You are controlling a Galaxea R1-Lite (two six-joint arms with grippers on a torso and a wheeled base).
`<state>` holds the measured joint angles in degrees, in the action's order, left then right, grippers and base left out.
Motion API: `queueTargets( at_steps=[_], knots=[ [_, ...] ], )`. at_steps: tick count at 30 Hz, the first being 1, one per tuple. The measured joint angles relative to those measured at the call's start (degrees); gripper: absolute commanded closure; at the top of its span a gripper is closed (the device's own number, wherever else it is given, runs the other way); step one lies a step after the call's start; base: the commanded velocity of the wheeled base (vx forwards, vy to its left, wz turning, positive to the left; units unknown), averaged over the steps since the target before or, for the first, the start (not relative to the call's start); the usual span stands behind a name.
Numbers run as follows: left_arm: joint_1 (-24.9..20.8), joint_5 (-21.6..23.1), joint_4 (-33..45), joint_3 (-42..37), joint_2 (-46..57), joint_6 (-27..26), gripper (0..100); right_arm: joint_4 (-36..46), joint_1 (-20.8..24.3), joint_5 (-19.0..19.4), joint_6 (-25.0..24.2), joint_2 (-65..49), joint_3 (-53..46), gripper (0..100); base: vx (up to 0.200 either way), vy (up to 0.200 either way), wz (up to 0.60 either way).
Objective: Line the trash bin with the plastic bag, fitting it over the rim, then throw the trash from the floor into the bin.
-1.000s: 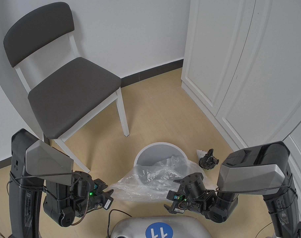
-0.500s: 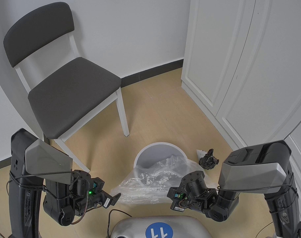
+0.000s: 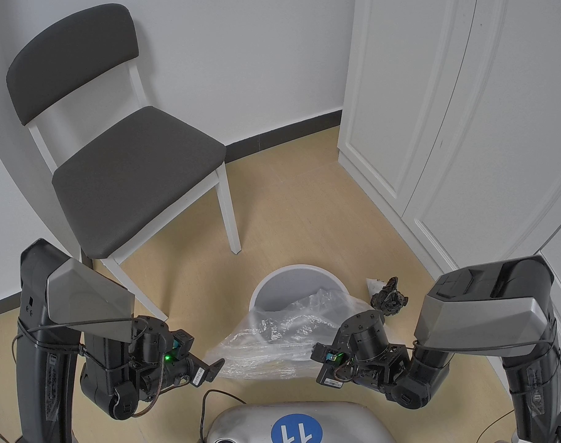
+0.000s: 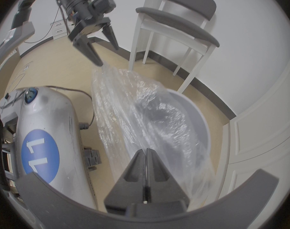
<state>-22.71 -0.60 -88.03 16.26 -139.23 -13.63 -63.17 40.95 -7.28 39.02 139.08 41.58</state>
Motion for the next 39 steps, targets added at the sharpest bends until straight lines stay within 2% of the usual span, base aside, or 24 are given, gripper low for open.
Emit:
queueTargets(
  at_steps=[14,21,26,39],
  knots=[
    [0.3,0.0,0.0,0.6,0.1,0.0,0,0.3,-2.8,-0.5,0.0,-5.7,6.0,100,0.000,0.000,0.00],
    [0.6,0.0,0.0,1.3,0.4,0.3,0,0.4,-3.9,-2.0,-0.3,-5.9,12.6,100,0.000,0.000,0.00],
    [0.7,-0.1,0.0,2.2,1.2,2.8,0,0.4,-4.4,-3.6,-1.8,-4.6,18.0,100,0.000,0.000,0.00],
    [-1.0,-0.2,0.0,5.3,4.9,10.8,0,0.4,-5.2,-6.8,-9.4,5.2,34.3,100,0.000,0.000,0.00]
  ],
)
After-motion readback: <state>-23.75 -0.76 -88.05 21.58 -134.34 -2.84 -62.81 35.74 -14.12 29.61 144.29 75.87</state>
